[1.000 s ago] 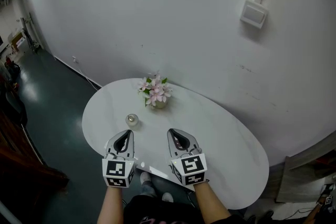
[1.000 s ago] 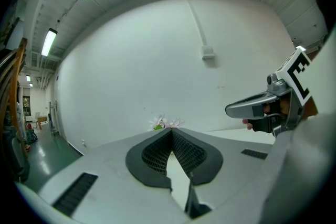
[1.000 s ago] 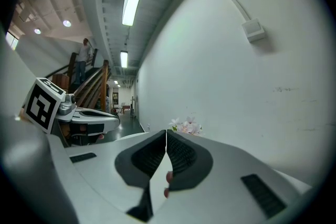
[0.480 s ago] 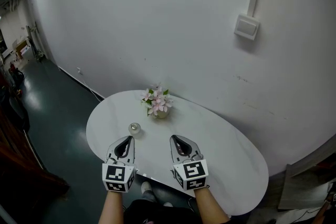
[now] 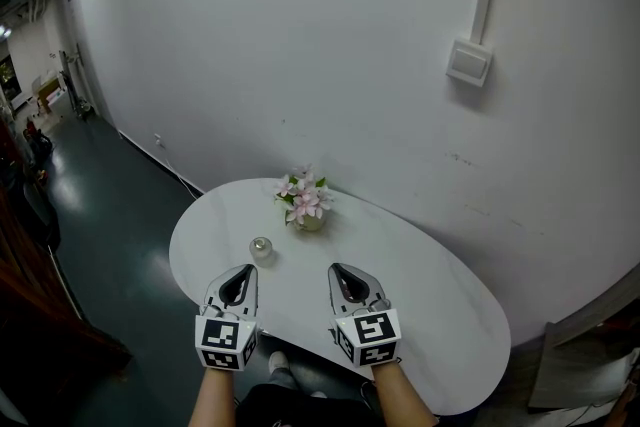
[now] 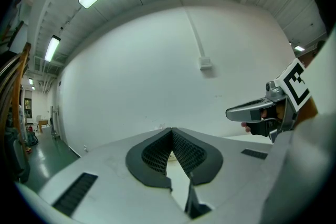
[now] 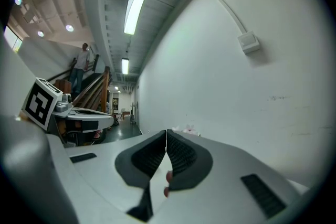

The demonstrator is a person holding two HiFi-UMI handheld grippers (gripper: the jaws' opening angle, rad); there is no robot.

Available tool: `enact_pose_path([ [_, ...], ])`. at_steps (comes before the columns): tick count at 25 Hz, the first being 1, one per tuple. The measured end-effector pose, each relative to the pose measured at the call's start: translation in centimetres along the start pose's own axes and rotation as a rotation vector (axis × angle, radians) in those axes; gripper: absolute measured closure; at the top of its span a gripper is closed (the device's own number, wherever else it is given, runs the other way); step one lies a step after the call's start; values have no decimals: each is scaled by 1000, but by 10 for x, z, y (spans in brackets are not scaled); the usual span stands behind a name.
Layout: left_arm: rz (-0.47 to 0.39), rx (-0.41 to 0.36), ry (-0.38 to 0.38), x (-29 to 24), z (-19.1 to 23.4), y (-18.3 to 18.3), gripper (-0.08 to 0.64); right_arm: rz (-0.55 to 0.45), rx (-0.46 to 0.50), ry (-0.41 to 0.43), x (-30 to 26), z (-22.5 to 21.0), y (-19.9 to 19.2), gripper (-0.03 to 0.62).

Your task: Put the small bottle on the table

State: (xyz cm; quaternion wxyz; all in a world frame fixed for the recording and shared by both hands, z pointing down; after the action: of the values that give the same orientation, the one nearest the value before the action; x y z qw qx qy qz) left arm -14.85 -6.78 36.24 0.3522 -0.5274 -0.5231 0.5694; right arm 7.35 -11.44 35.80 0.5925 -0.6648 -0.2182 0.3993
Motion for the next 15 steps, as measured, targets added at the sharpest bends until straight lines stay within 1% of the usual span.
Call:
enact_pose_path([
  [15, -17, 6, 4, 18, -6, 0, 549, -15, 7, -7, 17, 3, 1, 525],
])
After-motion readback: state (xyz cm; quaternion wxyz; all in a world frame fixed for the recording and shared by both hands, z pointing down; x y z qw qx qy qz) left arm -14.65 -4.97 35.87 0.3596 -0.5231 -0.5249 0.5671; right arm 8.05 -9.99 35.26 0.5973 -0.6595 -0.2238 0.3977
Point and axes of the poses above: the fingertips, and each gripper's own axes: x backward along the fingers, z to its left, y out of its top, the point moved 9 cm from there along x, backward along the fingers, and after that the axes turned 8 degrees about z, right-handed, at the moved point
